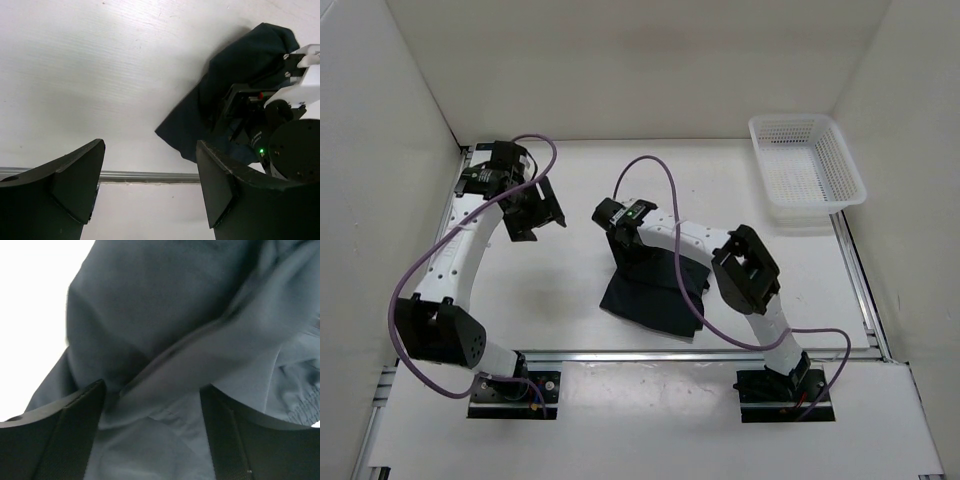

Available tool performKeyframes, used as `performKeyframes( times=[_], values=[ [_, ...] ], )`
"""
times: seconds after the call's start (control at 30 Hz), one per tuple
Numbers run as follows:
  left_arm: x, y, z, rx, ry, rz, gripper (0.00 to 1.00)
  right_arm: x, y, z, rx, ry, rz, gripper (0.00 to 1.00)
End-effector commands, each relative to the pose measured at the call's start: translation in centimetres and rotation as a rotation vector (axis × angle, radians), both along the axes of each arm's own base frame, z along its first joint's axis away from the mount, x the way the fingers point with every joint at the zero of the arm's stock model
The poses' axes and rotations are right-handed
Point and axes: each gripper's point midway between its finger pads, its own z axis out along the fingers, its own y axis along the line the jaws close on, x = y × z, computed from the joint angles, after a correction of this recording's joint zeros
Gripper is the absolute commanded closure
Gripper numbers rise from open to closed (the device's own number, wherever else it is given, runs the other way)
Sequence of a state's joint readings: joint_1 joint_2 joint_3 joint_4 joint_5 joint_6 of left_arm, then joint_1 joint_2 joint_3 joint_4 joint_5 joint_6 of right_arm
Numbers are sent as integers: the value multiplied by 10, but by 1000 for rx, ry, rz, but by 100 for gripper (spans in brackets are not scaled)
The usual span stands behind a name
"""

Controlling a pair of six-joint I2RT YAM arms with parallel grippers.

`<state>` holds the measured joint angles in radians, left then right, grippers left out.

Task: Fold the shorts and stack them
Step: Fold the shorts

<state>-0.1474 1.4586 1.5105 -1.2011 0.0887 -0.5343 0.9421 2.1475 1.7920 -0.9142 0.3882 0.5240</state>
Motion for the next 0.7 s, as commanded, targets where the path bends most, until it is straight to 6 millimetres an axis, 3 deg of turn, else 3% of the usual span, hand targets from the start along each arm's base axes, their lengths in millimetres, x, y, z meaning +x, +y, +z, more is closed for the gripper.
performKeyframes(
  times=[0.0,0.07,0.1,0.13,0.23,0.3,0.43,0.67],
  values=[
    [-5,1,-3,-18,-2,-25,15,12,-2,5,-17,-39,-61,23],
    [-7,4,-8,-13,10,-24,17,10,-4,1,-29,-28,-71,38],
    [-7,2,-10,-24,11,-29,17,11,-5,5,-27,-41,-73,45],
    [-7,2,-10,-24,11,-29,17,11,-14,9,-32,-47,-96,60],
    [-7,5,-7,-25,0,-20,17,10,-29,29,-13,-86,-123,78],
    [-7,5,-7,-21,-1,-28,18,11,-40,46,5,-115,-140,84],
    [-5,3,-8,-29,0,-32,18,15,-78,58,-14,-136,-174,100],
    [-5,-5,-14,-54,12,-57,18,63,-134,82,-10,-208,-166,100]
  ],
)
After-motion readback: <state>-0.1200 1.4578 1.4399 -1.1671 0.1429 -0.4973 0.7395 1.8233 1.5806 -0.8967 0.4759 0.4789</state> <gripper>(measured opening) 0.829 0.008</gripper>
